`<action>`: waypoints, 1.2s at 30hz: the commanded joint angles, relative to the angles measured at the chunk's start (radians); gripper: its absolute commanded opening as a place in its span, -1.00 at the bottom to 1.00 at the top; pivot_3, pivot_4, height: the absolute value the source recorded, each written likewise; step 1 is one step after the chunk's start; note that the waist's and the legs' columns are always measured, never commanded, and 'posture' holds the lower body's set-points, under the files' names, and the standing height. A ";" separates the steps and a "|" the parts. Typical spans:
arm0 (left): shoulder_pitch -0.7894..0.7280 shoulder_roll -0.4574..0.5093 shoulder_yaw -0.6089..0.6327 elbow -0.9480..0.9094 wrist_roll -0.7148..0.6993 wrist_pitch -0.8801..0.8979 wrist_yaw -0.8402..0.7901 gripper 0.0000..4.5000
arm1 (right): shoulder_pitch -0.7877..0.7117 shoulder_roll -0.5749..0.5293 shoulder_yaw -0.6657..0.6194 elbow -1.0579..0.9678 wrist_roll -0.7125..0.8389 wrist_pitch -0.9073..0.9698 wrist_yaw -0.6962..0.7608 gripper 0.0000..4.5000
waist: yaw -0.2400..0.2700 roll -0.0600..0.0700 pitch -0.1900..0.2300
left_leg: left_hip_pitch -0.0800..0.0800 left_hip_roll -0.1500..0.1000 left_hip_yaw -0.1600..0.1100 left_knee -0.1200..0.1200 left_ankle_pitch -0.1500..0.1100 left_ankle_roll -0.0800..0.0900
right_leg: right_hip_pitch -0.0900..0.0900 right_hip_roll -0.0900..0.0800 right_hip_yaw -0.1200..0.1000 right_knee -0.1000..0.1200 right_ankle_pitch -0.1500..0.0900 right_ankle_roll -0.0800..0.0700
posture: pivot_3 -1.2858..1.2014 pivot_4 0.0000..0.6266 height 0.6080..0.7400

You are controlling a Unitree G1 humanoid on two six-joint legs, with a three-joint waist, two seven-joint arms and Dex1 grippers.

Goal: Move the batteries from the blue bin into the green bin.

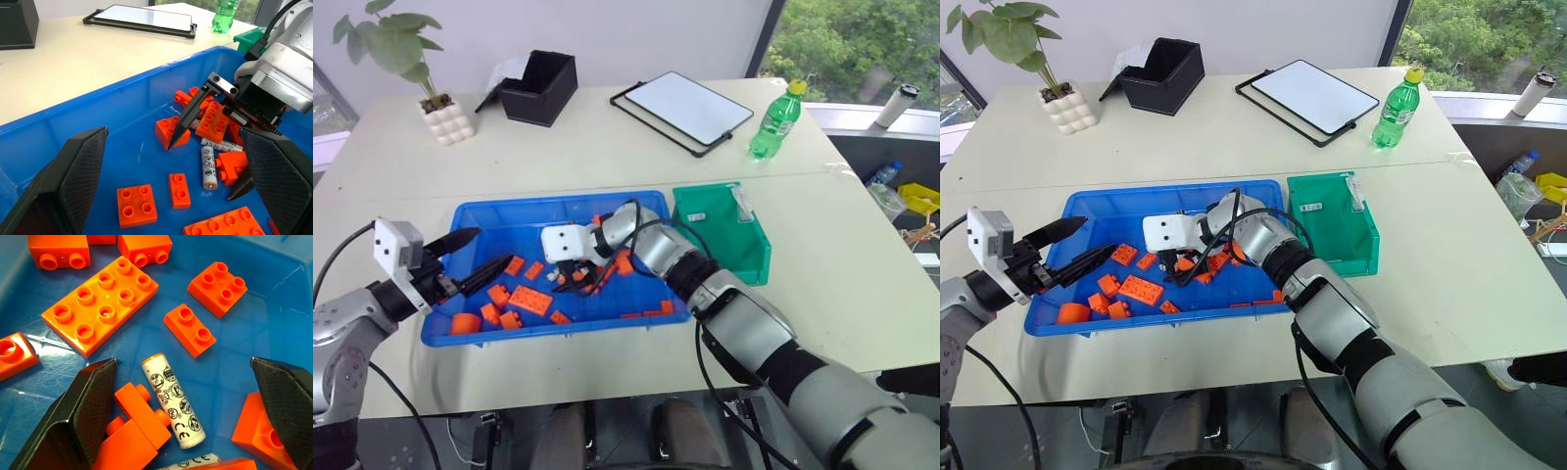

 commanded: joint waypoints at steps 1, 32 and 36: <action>-0.014 0.003 0.019 -0.028 -0.010 -0.019 0.004 1.00 | -0.015 0.007 0.001 0.016 -0.020 0.014 0.022 0.61 | 0.000 0.000 0.000 | 0.000 0.000 0.000 0.000 0.000 0.000 | 0.000 0.000 0.000 0.000 0.000 0.000 | 0.03 -0.52 1.00; -0.027 0.030 0.006 0.005 -0.002 -0.032 -0.034 1.00 | -0.092 -0.115 -0.198 -0.450 0.123 0.426 0.126 -0.64 | 0.002 0.000 0.000 | -0.001 0.000 0.000 0.000 0.000 0.000 | -0.001 0.000 0.000 0.000 0.000 0.000 | 0.03 -0.52 1.00; -0.058 0.043 -0.018 0.027 0.001 -0.030 -0.068 1.00 | -0.095 -0.221 -0.251 -0.563 0.168 0.544 0.147 -0.64 | 0.006 0.000 0.000 | -0.001 0.000 -0.001 0.000 0.000 0.000 | 0.000 -0.001 0.000 -0.001 0.000 0.000 | 0.03 -0.52 1.00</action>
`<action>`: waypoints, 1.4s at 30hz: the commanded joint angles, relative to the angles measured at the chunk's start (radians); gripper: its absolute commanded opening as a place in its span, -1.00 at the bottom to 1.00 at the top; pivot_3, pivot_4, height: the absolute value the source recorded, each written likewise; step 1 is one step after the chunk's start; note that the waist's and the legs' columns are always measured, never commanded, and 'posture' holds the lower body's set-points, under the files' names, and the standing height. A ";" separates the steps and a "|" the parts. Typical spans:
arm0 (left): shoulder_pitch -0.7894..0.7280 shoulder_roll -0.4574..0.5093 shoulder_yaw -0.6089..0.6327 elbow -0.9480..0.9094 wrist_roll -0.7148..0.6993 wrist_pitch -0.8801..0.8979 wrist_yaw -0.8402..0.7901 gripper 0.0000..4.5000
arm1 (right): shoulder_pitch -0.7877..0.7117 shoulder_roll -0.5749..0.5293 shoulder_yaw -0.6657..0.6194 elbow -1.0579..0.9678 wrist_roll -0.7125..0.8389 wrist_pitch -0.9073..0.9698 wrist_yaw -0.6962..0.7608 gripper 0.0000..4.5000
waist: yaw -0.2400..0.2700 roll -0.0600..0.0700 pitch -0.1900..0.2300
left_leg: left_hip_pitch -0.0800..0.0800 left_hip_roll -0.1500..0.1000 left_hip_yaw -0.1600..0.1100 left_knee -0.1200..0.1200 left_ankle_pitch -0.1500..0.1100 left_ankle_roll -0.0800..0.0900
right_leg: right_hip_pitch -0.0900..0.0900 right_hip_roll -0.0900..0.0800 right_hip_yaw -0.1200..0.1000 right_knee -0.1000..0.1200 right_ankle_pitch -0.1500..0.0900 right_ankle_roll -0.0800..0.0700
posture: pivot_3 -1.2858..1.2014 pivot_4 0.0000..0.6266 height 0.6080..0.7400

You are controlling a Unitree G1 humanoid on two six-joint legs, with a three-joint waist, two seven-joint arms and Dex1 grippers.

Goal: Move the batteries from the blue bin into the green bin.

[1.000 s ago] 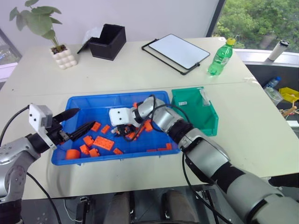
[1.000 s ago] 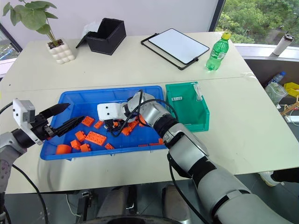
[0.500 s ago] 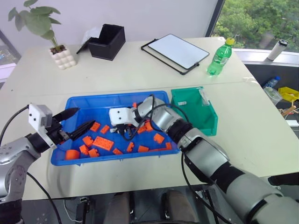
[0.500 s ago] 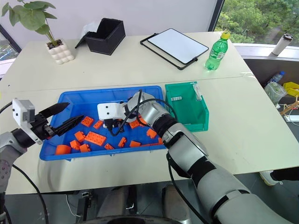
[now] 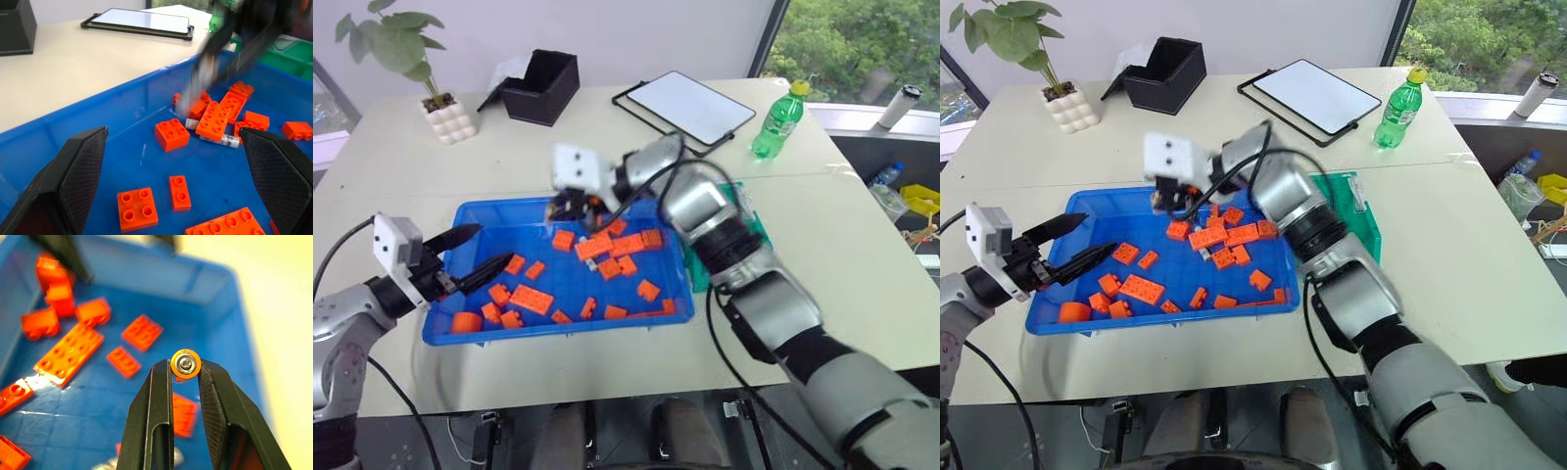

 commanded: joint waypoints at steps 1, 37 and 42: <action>-0.031 0.018 -0.011 0.015 0.002 -0.015 -0.029 1.00 | -0.020 -0.067 -0.055 -0.102 0.054 0.096 0.011 -0.64 | 0.000 0.000 0.000 | 0.000 0.000 0.000 0.000 0.000 0.000 | 0.000 0.000 0.000 0.000 0.000 0.000 | 0.03 -0.52 1.00; -0.532 -0.079 -0.328 0.321 0.051 -0.012 -0.282 1.00 | 0.261 -0.785 -0.153 -0.562 0.170 0.488 0.035 -0.64 | 0.024 -0.002 0.002 | -0.005 0.000 0.001 0.005 0.000 0.001 | -0.002 0.002 0.000 0.000 0.000 0.000 | 0.03 -0.52 1.00; -0.539 -0.079 -0.323 0.329 0.055 -0.017 -0.287 1.00 | 0.338 -0.807 -0.156 -0.573 0.191 0.496 0.015 -0.64 | 0.025 -0.002 0.002 | -0.006 0.000 0.001 0.006 0.000 0.001 | -0.002 0.002 0.000 0.000 0.000 0.000 | 0.03 -0.52 1.00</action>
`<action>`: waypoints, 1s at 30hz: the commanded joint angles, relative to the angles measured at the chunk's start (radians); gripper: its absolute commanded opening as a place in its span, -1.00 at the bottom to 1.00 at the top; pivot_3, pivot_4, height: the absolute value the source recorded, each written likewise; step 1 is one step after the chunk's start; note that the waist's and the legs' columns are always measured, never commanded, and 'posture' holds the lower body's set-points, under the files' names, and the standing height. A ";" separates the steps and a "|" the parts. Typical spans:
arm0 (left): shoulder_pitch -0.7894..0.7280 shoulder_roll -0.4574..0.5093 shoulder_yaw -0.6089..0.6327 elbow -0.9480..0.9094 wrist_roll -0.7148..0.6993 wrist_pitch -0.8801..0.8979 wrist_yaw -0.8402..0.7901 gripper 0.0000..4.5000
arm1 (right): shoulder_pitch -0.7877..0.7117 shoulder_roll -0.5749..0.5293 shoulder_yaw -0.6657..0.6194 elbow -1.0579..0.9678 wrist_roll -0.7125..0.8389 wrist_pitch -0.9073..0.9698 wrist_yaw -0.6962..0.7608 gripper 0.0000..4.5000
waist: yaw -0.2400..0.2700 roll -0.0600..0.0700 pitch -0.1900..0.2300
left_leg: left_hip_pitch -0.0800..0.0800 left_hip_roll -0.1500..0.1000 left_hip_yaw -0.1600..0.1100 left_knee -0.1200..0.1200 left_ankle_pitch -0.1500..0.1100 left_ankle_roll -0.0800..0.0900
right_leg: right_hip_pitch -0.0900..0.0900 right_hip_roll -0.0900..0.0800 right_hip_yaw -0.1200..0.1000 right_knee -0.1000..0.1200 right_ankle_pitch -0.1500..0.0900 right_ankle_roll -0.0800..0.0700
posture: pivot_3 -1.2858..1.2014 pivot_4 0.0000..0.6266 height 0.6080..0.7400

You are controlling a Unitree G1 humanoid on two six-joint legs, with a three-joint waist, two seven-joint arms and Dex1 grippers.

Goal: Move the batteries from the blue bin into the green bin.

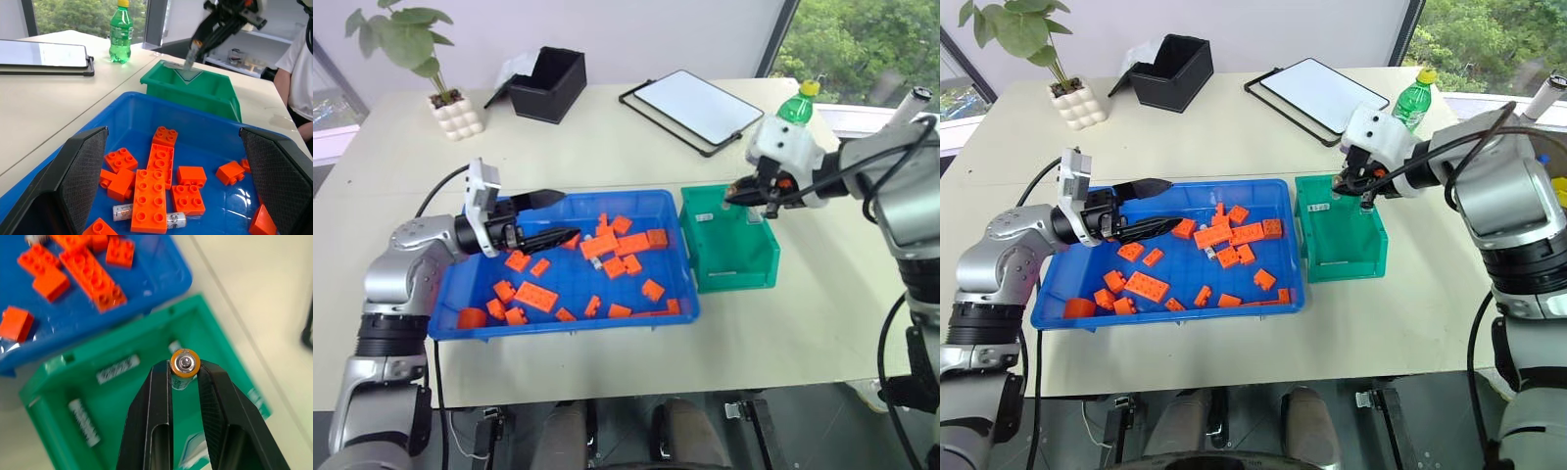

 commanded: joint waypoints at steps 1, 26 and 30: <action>-0.021 0.008 0.019 -0.009 0.001 -0.016 -0.013 1.00 | 0.021 -0.017 -0.041 -0.019 0.019 -0.004 -0.023 -0.64 | -0.001 0.000 0.000 | 0.000 0.000 0.000 0.000 0.000 0.000 | 0.000 0.000 0.000 0.000 0.000 0.000 | 0.03 -0.52 1.00; 0.169 0.147 0.125 -0.137 0.011 0.006 0.016 1.00 | -0.115 0.403 0.022 0.056 0.137 -0.056 -0.208 0.98 | 0.006 0.001 0.001 | -0.009 0.003 -0.003 0.011 0.000 -0.001 | -0.004 0.004 0.000 0.003 0.000 0.000 | 0.03 -0.52 1.00; 0.230 0.182 0.164 -0.185 0.007 0.011 0.034 1.00 | -0.120 0.479 0.085 0.124 0.130 -0.144 -0.197 0.98 | -0.001 0.001 0.001 | -0.009 0.003 -0.002 0.012 -0.001 0.002 | -0.003 0.003 0.000 0.003 0.000 0.000 | 0.03 -0.52 1.00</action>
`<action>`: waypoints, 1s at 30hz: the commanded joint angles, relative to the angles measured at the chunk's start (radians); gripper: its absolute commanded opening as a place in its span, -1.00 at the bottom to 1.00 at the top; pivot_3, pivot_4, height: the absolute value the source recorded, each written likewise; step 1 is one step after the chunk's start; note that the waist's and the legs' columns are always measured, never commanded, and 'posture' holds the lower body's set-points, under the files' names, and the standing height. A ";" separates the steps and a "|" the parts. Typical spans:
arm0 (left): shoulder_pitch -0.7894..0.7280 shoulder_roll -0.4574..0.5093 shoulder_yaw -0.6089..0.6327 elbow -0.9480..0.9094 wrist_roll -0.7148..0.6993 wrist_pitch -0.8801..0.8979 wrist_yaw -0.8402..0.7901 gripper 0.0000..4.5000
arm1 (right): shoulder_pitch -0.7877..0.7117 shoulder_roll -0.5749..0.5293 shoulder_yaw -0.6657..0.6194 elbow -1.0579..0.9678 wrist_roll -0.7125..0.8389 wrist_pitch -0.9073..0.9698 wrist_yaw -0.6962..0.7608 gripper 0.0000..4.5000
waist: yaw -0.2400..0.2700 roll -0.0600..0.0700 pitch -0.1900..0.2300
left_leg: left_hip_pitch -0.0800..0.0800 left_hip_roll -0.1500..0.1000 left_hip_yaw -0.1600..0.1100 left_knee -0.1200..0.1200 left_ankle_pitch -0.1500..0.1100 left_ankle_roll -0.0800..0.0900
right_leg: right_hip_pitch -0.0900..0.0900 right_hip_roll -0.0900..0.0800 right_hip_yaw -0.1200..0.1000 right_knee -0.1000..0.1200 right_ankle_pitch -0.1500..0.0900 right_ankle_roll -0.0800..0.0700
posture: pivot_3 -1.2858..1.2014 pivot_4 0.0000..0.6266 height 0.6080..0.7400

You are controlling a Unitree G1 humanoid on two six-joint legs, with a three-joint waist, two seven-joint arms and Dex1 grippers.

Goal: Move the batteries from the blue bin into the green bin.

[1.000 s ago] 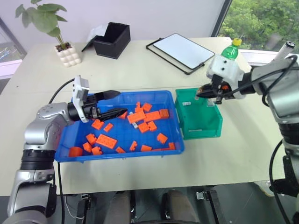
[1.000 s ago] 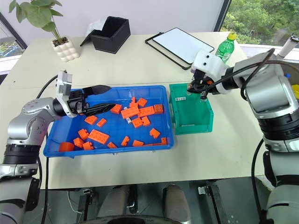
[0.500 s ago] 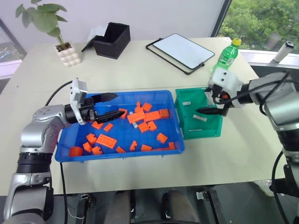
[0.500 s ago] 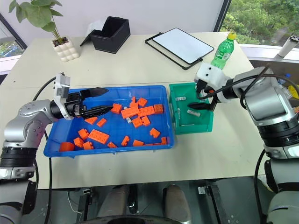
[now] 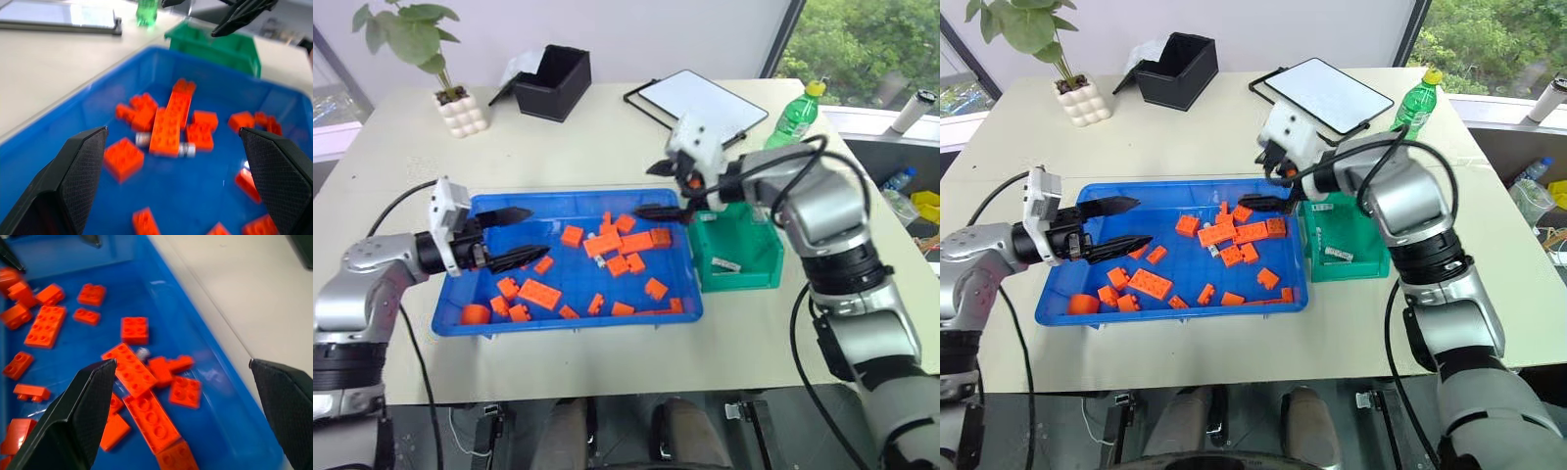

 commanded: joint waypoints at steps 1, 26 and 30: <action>0.029 0.028 0.059 -0.068 -0.009 -0.005 0.020 1.00 | -0.028 0.052 0.036 0.052 -0.013 -0.095 0.014 0.98 | -0.002 0.000 0.000 | 0.000 0.000 0.000 0.000 0.000 0.000 | 0.000 0.000 0.000 0.001 0.000 0.000 | 0.03 -0.52 1.00; 0.205 -0.021 0.161 -0.230 -0.069 0.019 0.164 1.00 | -0.160 0.279 0.173 0.721 -0.236 -0.645 0.222 0.98 | -0.005 0.000 0.000 | 0.000 0.000 0.000 0.000 0.001 -0.002 | -0.001 0.001 0.000 0.002 0.000 0.000 | 0.03 -0.52 1.00; 0.208 -0.028 0.163 -0.231 -0.070 0.016 0.171 1.00 | -0.178 0.301 0.163 0.802 -0.259 -0.689 0.215 0.88 | -0.006 0.000 0.000 | 0.000 0.001 0.000 0.000 0.002 -0.004 | -0.001 0.001 0.000 0.002 0.000 0.000 | 0.03 -0.52 1.00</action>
